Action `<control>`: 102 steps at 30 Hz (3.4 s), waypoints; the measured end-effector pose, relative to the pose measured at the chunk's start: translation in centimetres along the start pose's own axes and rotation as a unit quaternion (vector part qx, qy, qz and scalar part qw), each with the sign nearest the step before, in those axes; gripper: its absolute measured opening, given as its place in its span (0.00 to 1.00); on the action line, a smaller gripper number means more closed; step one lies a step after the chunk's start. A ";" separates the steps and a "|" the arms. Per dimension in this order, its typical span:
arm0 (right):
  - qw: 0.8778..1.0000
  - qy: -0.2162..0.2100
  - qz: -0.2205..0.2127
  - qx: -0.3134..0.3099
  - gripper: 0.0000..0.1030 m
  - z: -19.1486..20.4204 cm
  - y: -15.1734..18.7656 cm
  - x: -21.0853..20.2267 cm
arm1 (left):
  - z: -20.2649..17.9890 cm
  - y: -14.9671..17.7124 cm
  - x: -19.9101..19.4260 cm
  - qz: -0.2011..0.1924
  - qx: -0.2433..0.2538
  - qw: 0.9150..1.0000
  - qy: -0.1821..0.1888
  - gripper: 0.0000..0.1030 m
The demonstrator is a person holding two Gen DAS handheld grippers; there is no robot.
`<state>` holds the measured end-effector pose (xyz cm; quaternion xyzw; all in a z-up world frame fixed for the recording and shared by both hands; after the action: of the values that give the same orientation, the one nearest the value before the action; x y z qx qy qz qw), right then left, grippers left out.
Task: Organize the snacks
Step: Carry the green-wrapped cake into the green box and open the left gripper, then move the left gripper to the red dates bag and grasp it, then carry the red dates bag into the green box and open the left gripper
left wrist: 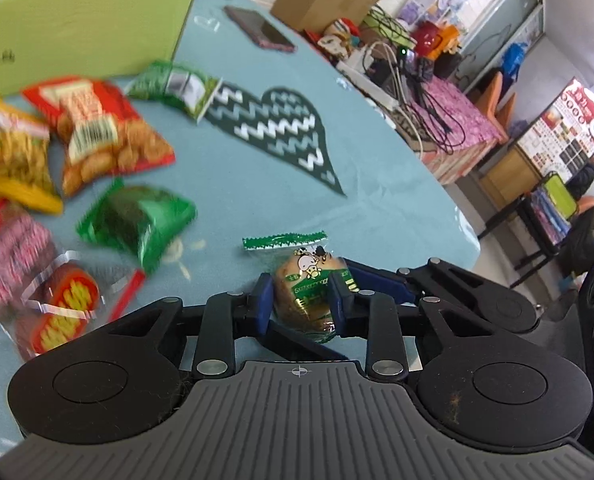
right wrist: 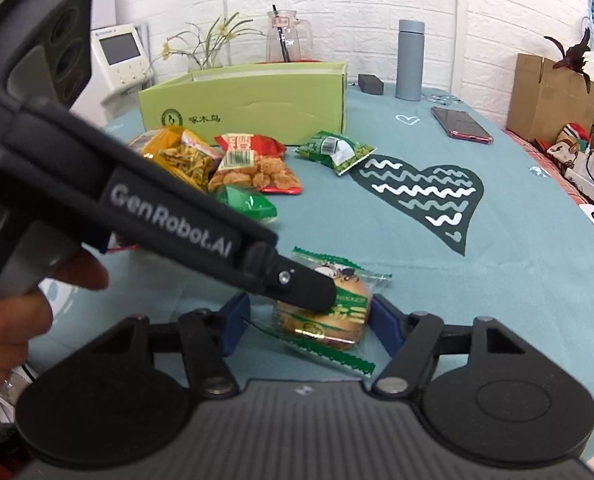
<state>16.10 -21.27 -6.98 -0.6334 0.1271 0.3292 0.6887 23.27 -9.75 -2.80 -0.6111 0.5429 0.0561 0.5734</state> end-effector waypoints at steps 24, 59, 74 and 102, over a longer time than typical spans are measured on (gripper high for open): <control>0.984 -0.129 -0.014 -0.119 0.74 8.3 -23.6 22.7 | 22.8 -18.6 0.3 -0.070 -0.085 0.985 -0.135 0.15; 0.970 -0.223 0.007 -0.099 0.91 9.7 -4.3 3.8 | 10.6 5.5 -12.4 -0.114 -0.162 0.979 -0.044 0.61; 0.976 -0.186 0.047 -0.105 0.91 11.8 -2.7 6.6 | 11.8 4.7 -9.9 -0.082 -0.157 0.982 -0.066 0.63; 0.959 -0.193 -0.091 -0.185 0.80 17.1 -16.2 8.9 | 18.7 -9.3 -16.2 -0.189 -0.091 0.967 -0.144 0.25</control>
<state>28.55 -2.05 3.34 -0.6831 -0.1303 0.3989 0.5977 33.86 11.88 8.10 -0.7377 0.3214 0.0830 0.5878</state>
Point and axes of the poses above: each gripper's, at about its wrist camera, not at the fingertips, and x roughly the way its jaws point, z to its left, y to its underside, the point moved 4 cm from there along x, roughly the way its jaws point, and after that the axes turned 10 degrees about x, right-handed, at the moved point
